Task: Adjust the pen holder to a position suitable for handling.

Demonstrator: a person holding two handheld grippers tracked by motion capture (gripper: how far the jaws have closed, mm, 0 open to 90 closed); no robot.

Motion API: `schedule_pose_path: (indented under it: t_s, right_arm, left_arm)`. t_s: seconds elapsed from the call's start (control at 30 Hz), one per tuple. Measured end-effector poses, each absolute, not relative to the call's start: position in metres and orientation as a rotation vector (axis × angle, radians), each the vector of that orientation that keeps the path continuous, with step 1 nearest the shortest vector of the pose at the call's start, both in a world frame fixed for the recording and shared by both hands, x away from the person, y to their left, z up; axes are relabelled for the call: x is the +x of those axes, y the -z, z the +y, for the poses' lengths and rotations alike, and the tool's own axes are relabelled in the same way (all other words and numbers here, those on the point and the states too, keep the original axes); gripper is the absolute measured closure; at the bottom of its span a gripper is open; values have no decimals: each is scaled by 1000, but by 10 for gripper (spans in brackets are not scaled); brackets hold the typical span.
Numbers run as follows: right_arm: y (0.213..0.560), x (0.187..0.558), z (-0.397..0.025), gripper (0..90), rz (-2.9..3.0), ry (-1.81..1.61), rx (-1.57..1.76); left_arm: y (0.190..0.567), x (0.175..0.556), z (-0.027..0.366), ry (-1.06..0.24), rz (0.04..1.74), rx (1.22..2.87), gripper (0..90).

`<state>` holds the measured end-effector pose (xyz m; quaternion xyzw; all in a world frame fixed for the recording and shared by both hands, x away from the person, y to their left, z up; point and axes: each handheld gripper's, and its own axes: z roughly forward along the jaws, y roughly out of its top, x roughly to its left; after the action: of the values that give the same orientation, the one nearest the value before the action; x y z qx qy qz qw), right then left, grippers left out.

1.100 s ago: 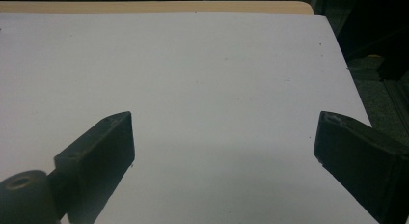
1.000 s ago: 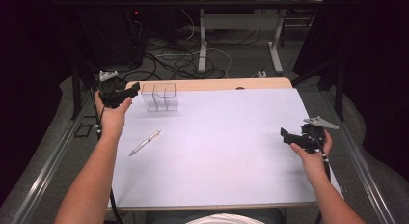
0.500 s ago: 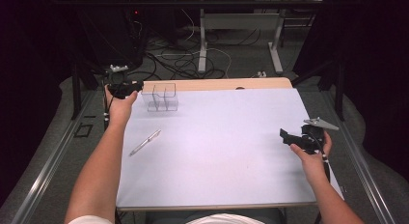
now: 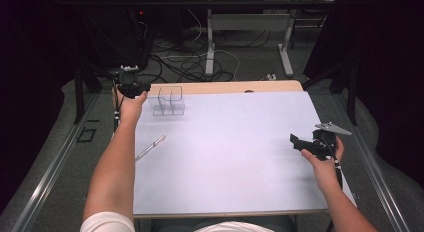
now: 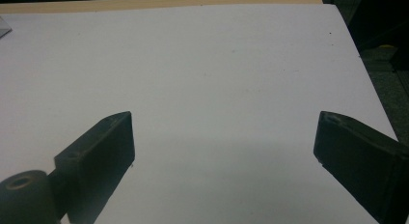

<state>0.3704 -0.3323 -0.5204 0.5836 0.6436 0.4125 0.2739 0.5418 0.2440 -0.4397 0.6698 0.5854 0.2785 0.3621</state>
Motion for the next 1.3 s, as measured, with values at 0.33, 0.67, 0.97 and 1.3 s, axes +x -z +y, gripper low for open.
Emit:
schedule_pose_path:
  t_s: [0.33,0.67,0.97,1.3]
  right_arm:
    - [521,369,-332,69,1728,-1116,1586]
    - [522,369,-333,69,1721,-1122,1600]
    - [522,369,-333,69,1731,-1129,1601]
    - [523,369,-332,71,1745,-1133,1596]
  left_arm:
    - [453,551,246,-686,1577,1742,692]
    - [462,557,243,-679,1601,1765,762]
    - [466,560,243,-655,1635,1762,806]
    - [469,560,242,-634,1665,1792,863]
